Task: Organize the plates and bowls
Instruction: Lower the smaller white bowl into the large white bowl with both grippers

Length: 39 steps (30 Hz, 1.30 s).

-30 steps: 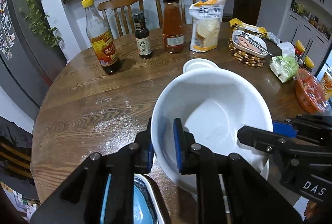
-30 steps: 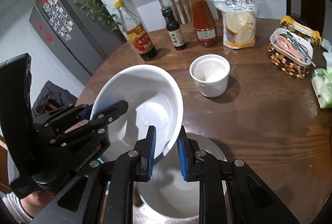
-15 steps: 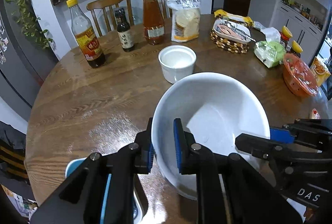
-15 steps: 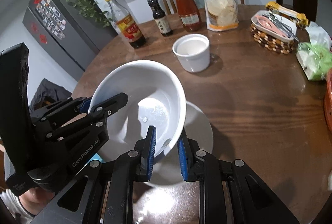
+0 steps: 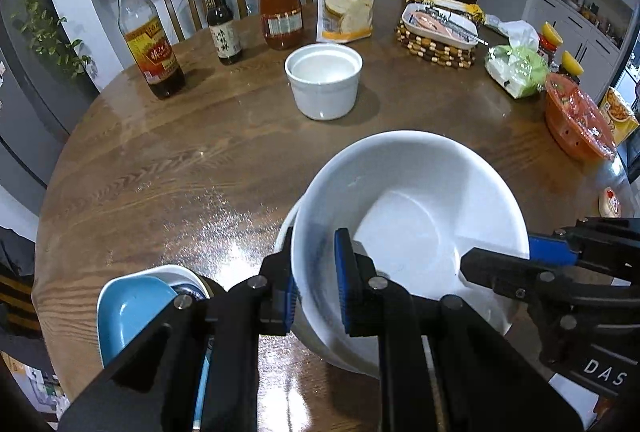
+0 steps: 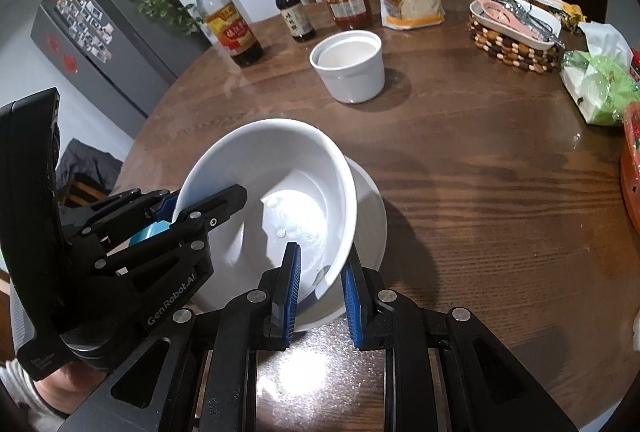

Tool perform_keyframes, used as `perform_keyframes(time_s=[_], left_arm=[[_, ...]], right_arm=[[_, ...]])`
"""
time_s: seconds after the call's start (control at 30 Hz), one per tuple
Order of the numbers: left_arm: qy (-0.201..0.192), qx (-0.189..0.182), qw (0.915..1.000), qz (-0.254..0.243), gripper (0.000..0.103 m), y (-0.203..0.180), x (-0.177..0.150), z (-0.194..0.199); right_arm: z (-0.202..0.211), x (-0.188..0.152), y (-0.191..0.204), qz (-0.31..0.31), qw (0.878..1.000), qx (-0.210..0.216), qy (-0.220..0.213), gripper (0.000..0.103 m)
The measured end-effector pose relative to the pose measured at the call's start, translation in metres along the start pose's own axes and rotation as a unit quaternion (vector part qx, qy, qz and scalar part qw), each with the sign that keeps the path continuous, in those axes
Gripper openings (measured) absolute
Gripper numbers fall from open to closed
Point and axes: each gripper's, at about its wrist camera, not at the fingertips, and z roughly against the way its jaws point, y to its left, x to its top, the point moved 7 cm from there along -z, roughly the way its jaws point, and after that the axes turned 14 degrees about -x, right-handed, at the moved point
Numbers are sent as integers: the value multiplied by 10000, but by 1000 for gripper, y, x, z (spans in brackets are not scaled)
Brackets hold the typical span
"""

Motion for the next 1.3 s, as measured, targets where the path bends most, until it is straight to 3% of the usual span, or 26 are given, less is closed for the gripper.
perform_keyframes(time_s=[0.7, 1.3], left_arm=[[418, -22, 9990, 140, 17, 3, -15, -24], [456, 62, 9989, 59, 20, 6, -16, -29]], right_arm=[[-17, -6, -1, 122, 9994, -52, 330, 24], [-21, -5, 2, 228, 9990, -65, 390, 24]])
